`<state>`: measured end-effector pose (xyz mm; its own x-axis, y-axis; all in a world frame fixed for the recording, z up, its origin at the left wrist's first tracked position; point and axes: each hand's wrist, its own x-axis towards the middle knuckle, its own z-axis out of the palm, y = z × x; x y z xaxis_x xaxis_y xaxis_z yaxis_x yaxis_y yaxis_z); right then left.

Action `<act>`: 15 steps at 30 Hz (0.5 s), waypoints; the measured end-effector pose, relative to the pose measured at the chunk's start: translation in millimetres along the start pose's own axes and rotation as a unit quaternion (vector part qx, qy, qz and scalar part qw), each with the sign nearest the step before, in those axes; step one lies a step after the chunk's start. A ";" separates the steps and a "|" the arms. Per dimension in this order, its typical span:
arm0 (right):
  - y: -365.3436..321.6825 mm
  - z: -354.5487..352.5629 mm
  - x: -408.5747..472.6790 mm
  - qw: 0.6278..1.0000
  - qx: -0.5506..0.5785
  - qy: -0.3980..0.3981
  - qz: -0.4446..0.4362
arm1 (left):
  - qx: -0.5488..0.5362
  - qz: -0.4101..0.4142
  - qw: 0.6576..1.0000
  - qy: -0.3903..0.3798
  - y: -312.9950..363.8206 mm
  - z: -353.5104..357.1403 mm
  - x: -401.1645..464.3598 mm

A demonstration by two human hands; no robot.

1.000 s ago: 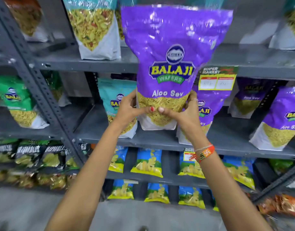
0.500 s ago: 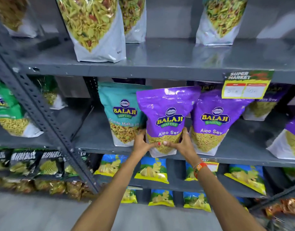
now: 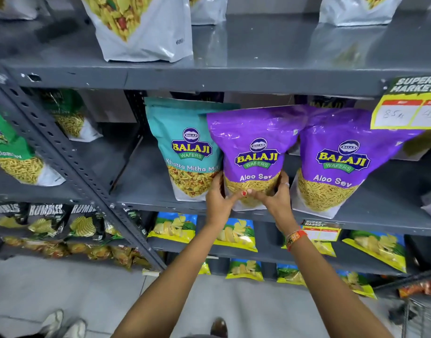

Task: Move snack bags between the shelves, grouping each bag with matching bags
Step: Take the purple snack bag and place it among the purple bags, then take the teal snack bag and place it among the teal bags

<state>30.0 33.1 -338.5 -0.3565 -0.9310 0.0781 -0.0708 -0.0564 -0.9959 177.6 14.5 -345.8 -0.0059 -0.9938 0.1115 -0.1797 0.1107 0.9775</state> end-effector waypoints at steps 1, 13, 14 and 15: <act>0.9 4.0 -9.9 0.999 0.003 0.033 -0.016 | -0.008 0.005 1.000 0.017 1.0 -1.9 -7.7; -1.5 109.7 -62.5 0.986 -0.108 -0.105 -0.070 | -0.024 -0.038 0.991 0.124 -19.0 -119.8 53.5; -4.0 116.4 -56.2 0.987 -0.111 -0.099 -0.059 | -0.025 -0.051 0.995 0.077 -20.6 -125.0 60.6; -5.9 121.8 -50.1 0.989 -0.105 -0.100 -0.041 | -0.020 -0.068 0.997 0.038 -21.5 -128.7 65.4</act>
<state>161.7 36.1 -342.1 -0.1512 -0.9803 0.1270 -0.2909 -0.0787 -0.9535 307.7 -51.0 -336.5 0.0903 -0.9959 -0.0109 -0.1344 -0.0230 0.9907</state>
